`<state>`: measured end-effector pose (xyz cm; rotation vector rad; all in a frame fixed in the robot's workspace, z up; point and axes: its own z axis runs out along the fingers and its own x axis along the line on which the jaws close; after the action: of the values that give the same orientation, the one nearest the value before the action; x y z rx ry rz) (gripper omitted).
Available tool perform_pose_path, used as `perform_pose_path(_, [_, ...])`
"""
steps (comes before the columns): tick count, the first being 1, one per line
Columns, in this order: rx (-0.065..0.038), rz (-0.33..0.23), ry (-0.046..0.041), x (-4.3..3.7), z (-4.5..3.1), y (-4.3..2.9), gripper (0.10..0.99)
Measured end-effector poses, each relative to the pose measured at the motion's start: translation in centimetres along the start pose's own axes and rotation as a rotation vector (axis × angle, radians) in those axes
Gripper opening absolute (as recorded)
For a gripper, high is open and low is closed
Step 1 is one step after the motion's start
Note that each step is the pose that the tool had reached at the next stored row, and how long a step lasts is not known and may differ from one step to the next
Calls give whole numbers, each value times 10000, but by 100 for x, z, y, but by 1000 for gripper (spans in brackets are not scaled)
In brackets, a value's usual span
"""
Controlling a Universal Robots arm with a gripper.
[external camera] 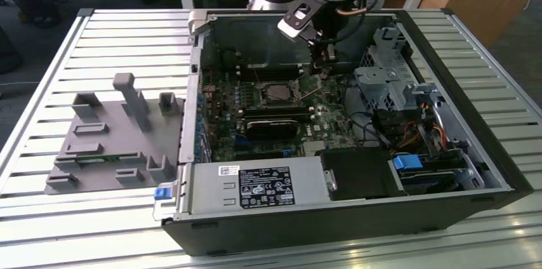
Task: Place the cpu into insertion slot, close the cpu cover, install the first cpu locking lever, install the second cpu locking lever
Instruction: 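Close the cpu cover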
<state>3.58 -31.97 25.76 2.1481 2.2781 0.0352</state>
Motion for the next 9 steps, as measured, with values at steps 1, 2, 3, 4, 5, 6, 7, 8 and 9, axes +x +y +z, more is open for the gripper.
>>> perform_pose_path(1, [0, -1, -2, 1, 2, 12, 106])
perform_pose_path(2, [0, -1, -3, 2, 3, 22, 106])
perform_pose_path(3, [0, 0, -4, 4, 4, 33, 106])
perform_pose_path(4, [0, -1, -4, 5, 6, 43, 106])
perform_pose_path(5, [1, -1, -4, 8, 7, 51, 106])
perform_pose_path(6, [1, -1, -6, 13, 9, 60, 106])
perform_pose_path(7, [2, -1, -7, 18, 11, 66, 106])
perform_pose_path(8, [3, -1, -6, 26, 13, 71, 106])
perform_pose_path(9, [4, -1, -8, 34, 16, 77, 106])
